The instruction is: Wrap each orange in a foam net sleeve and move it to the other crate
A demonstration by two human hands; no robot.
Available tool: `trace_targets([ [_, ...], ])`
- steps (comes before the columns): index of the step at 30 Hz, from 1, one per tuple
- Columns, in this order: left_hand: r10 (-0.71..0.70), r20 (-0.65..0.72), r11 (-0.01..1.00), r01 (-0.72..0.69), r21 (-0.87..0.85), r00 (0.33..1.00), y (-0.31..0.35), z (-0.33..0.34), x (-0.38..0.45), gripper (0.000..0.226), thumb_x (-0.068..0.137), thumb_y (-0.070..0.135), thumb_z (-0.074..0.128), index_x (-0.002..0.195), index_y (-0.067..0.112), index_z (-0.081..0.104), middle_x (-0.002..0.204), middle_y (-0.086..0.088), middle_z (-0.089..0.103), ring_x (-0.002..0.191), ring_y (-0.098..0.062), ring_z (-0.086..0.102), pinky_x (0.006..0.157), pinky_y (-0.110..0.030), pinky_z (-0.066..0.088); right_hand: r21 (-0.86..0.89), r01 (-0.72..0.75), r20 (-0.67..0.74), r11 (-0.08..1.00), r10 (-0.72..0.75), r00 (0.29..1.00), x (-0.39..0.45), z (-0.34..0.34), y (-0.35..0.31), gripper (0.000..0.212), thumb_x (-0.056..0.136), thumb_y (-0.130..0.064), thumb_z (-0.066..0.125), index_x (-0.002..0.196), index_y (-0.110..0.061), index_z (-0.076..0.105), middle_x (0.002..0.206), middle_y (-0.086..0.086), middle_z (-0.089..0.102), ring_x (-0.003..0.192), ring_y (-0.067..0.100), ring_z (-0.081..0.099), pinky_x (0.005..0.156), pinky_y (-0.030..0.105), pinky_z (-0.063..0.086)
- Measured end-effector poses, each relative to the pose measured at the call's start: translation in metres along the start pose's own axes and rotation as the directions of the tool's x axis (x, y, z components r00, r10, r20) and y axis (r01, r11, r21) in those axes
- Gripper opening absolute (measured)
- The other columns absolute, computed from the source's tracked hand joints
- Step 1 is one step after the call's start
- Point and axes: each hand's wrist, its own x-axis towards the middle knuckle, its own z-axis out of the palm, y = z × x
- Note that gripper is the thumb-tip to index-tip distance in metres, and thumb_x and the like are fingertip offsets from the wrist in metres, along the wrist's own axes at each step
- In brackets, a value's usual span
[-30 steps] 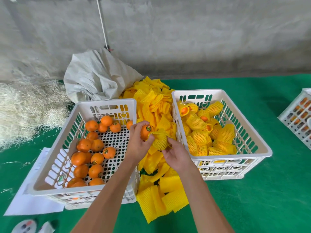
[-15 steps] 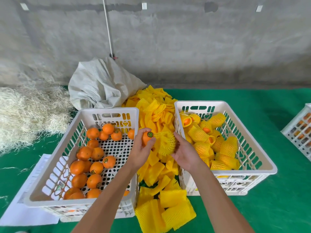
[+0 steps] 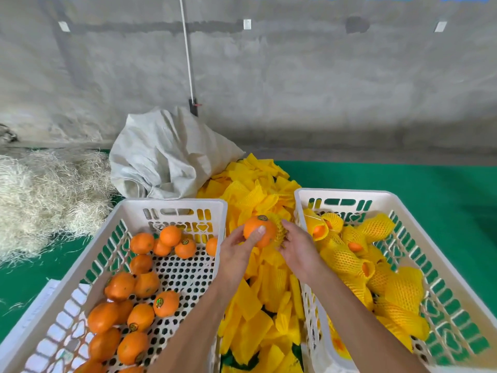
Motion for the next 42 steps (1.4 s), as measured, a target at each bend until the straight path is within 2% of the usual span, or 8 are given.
trace_targets([
  [4,-0.028,-0.008,1.000,0.029,0.012,1.000,-0.008,0.000,0.031,0.080,0.067,0.061,0.084,0.134,0.019,0.069,0.140,-0.005,0.067,0.130,-0.022,0.063,0.108,-0.041,0.052,-0.028,-0.023,0.041,0.999,0.024,0.999,0.030,-0.001,0.001,0.034,0.098,-0.032,0.063,0.129,-0.019,0.064,0.124,0.006,0.073,0.107,0.019,0.071,0.088,0.035,0.055],
  [8,-0.047,0.087,0.999,0.048,-0.002,0.995,-0.014,-0.004,0.043,0.058,0.072,0.058,0.081,0.120,0.024,0.078,0.119,-0.002,0.077,0.111,-0.021,0.073,0.090,-0.034,0.059,-0.102,0.037,0.132,0.994,-0.023,0.991,0.049,-0.003,0.003,0.049,0.080,-0.042,0.072,0.122,-0.016,0.071,0.123,0.010,0.072,0.105,0.021,0.069,0.081,0.035,0.056],
  [12,-0.082,0.022,0.997,0.082,0.002,0.996,-0.015,-0.004,0.050,0.067,0.070,0.062,0.082,0.122,0.019,0.076,0.114,-0.002,0.079,0.104,-0.018,0.074,0.081,-0.030,0.058,-0.316,0.177,0.095,0.932,-0.154,0.983,0.060,-0.005,0.009,0.020,0.094,-0.042,0.067,0.106,-0.029,0.076,0.114,0.000,0.073,0.104,0.019,0.070,0.079,0.036,0.057],
  [20,0.077,-0.151,0.952,-0.028,0.304,0.986,-0.028,0.000,0.049,0.060,0.069,0.063,0.086,0.111,0.022,0.071,0.106,0.000,0.073,0.096,-0.018,0.070,0.080,-0.034,0.059,-0.736,0.567,0.248,0.369,-0.632,0.734,0.054,-0.011,0.028,0.013,0.106,-0.034,0.055,0.113,-0.025,0.061,0.105,-0.003,0.061,0.062,0.016,0.067,0.055,0.040,0.055],
  [26,0.153,-0.173,0.851,-0.041,0.524,0.973,-0.040,-0.001,0.053,0.073,0.076,0.076,0.075,0.119,0.018,0.068,0.113,0.000,0.069,0.104,-0.018,0.065,0.092,-0.039,0.056,-0.804,0.573,0.292,0.158,-0.735,0.613,0.044,-0.005,0.021,0.020,0.106,-0.020,0.056,0.117,-0.005,0.063,0.107,0.004,0.058,0.094,0.018,0.058,0.078,0.039,0.052],
  [30,0.197,-0.128,0.825,-0.093,0.558,0.972,-0.044,-0.002,0.052,0.058,0.083,0.079,0.063,0.087,0.021,0.065,0.088,0.001,0.065,0.078,-0.015,0.059,0.067,-0.031,0.048,-0.808,0.586,0.362,0.059,-0.734,0.574,0.039,-0.003,0.020,0.020,0.105,-0.024,0.059,0.116,-0.009,0.066,0.108,0.002,0.059,0.093,0.014,0.059,0.071,0.036,0.054],
  [35,0.161,-0.104,0.857,-0.087,0.508,0.982,-0.047,-0.001,0.047,0.054,0.095,0.063,0.063,0.062,0.024,0.044,0.051,0.013,0.043,0.048,-0.005,0.041,0.048,-0.016,0.033,-0.741,0.660,0.435,0.127,-0.659,0.614,0.048,-0.007,0.024,0.021,0.105,-0.028,0.058,0.117,-0.014,0.067,0.118,-0.004,0.063,0.112,0.011,0.060,0.088,0.035,0.055],
  [42,-0.016,-0.009,0.937,0.018,0.350,1.000,-0.043,-0.006,0.054,0.038,0.086,0.043,0.082,0.117,0.028,0.066,0.104,0.012,0.072,0.087,0.006,0.068,0.070,-0.013,0.049,-0.719,0.622,0.388,0.309,-0.565,0.728,0.053,-0.013,0.022,0.020,0.104,-0.042,0.057,0.119,-0.030,0.063,0.114,-0.017,0.069,0.114,0.005,0.063,0.090,0.043,0.057],
])
